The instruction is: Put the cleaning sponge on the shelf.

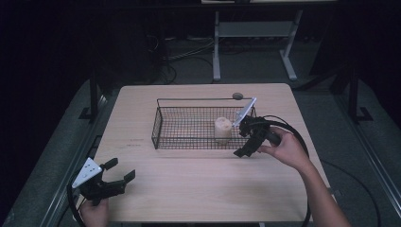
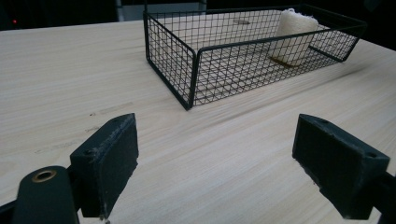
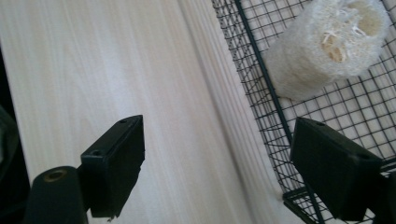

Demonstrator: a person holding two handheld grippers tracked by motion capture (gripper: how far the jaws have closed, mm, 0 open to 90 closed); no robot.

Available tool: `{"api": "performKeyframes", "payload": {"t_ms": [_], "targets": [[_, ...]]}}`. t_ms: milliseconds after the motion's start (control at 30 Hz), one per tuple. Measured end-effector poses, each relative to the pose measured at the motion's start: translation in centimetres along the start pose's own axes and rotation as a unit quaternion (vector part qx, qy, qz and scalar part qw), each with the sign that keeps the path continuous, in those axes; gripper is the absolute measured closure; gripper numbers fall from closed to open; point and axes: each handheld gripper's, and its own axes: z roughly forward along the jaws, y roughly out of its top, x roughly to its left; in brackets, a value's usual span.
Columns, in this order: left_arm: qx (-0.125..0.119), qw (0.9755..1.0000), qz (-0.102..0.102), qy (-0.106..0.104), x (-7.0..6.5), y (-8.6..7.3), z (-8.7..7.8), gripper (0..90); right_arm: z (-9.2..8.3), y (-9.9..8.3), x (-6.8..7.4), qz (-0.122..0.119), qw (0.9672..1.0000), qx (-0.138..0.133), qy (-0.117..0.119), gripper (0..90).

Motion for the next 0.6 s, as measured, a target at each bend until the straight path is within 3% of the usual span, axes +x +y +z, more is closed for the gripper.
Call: {"api": "performKeyframes", "payload": {"t_ms": [300, 600], "targets": [[-0.001, 1.0, 0.0, 0.0, 0.0, 0.0, 0.0, 13.8, -0.2, -0.5, 1.3, -0.008, 0.9999, -0.008, -0.003, 17.3], [-0.001, 1.0, 0.001, 0.0, -0.1, 0.0, 0.0, 13.8, 0.7, -1.7, 2.0, -0.007, 0.9999, -0.008, 0.004, 17.3]]}}
